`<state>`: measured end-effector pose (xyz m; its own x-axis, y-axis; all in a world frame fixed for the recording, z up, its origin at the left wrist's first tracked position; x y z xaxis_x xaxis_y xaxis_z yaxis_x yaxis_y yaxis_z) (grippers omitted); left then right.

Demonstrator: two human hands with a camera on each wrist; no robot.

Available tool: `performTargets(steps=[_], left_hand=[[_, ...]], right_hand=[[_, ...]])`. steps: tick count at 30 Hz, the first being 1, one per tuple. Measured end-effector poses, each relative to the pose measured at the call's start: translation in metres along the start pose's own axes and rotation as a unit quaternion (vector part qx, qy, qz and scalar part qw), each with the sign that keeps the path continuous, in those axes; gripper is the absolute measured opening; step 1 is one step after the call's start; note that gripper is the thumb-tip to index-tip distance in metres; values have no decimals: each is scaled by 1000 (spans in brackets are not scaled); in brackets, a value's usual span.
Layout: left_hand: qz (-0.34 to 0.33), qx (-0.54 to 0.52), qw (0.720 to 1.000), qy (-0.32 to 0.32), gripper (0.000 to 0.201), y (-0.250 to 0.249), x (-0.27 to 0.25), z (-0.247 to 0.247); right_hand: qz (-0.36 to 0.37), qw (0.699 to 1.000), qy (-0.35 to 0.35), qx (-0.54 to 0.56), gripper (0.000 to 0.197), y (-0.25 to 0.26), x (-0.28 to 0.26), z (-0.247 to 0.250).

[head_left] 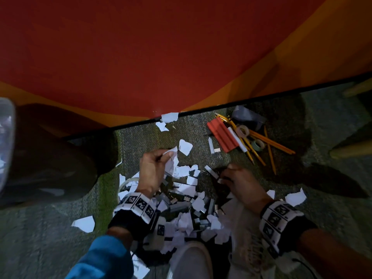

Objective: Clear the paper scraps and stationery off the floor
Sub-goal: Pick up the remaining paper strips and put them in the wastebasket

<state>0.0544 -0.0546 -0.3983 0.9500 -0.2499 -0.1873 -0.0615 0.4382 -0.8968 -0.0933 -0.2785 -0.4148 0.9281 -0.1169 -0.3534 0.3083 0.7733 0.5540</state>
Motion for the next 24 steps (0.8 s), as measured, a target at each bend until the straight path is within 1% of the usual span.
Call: performTargets(steps=[2,4,6,8,10,11,14,16,19,21,23,24], left_hand=[[-22,45,998,29,12,2,-5,1],[-39,58,996,52,15,1,-10,-4],[-42,100,991,75,26,6,-16,-8],[-26,141,984,103,39,15,-21,-11],[-21,146,981,128,46,22,-24,-13],[-26,145,979,142,50,22,-25,-14],[-48,211,960,176,54,13,-27,-17],[-60,232,955,176,50,7,-27,-17],[-94,262,941,192,40,3,-32,-20],[-110,278,934,195,35,2,-33,-22],[-115,282,936,177,25,-5,-33,-23],[-119,279,936,178,26,-9,-35,-24]], right_hand=[[-2,1000,12,-4,13,2,2,3],[-1,1000,-2,3,11,9,4,12],[7,998,-34,51,13,19,8,23],[38,992,-36,114,16,36,18,27],[55,988,-6,144,5,52,29,23],[53,990,19,126,8,59,34,20],[61,991,113,22,34,71,47,1],[64,988,136,-26,45,75,51,-6],[94,984,141,-60,40,83,54,-8],[110,981,132,-89,33,86,54,-8],[113,982,115,-101,17,86,54,-8],[114,982,112,-104,9,87,53,-9]])
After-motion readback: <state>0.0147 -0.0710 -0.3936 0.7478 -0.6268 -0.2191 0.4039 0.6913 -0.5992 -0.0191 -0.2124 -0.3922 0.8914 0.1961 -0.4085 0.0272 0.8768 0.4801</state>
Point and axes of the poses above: each hand's wrist, its own x-axis towards the middle knuckle, its own z-axis out of the back of the hand, y = z × x, the point moved 5 cm from there along x, towards the middle knuckle, and after that the axes turned 1 degree about -z, right-handed, at the moved point
